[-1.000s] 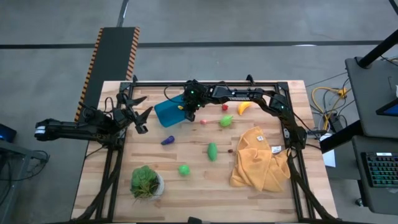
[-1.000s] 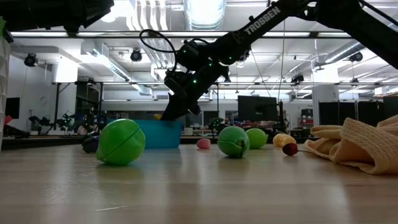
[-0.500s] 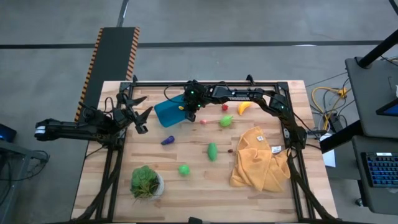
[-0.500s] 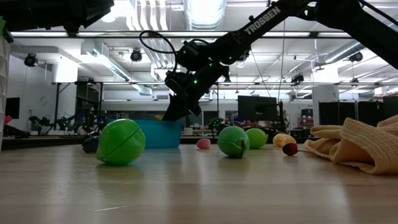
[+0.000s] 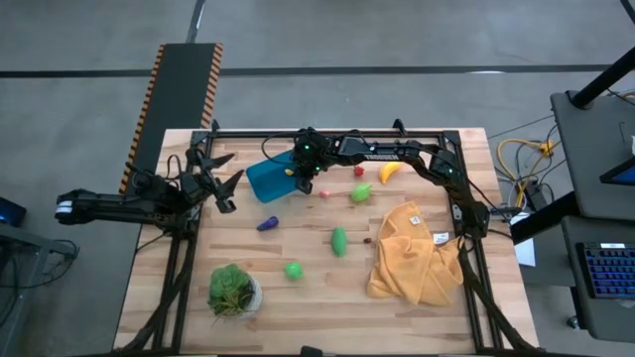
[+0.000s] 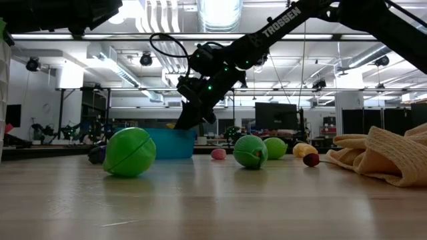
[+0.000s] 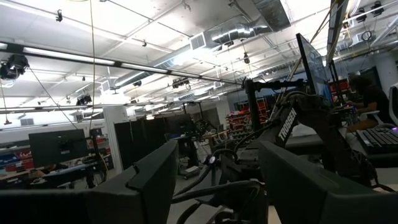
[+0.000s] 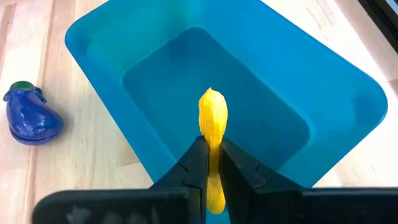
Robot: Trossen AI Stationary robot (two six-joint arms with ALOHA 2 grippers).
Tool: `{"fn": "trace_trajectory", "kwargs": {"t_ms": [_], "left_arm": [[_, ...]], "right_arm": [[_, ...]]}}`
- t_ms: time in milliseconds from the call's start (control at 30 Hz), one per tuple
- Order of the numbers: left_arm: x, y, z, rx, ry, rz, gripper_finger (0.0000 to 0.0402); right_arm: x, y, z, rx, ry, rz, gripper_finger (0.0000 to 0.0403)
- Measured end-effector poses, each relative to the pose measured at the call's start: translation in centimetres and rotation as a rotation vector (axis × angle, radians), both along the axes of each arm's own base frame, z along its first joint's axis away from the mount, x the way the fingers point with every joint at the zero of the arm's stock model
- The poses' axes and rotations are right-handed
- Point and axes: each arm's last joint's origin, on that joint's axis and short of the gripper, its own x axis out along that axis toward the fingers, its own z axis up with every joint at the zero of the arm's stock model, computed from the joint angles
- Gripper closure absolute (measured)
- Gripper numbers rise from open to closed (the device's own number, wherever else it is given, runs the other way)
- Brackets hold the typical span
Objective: Pick and placing Produce into tupperware
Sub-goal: Put the small corn into the blue bin
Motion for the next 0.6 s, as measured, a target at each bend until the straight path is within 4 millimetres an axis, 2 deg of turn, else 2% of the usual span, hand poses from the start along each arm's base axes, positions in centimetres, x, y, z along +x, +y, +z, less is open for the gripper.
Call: {"fn": "trace_trajectory", "kwargs": {"t_ms": [300,600], "left_arm": [[0.0,0.0,0.0,0.0,0.0,0.0,0.0192],[0.0,0.0,0.0,0.0,0.0,0.0,0.0192]], "right_arm": [[0.0,0.0,-0.01,-0.001,0.0,-0.001,0.0371],[-0.01,-0.02,-0.02,0.004,0.0,-0.007,0.0328]]}}
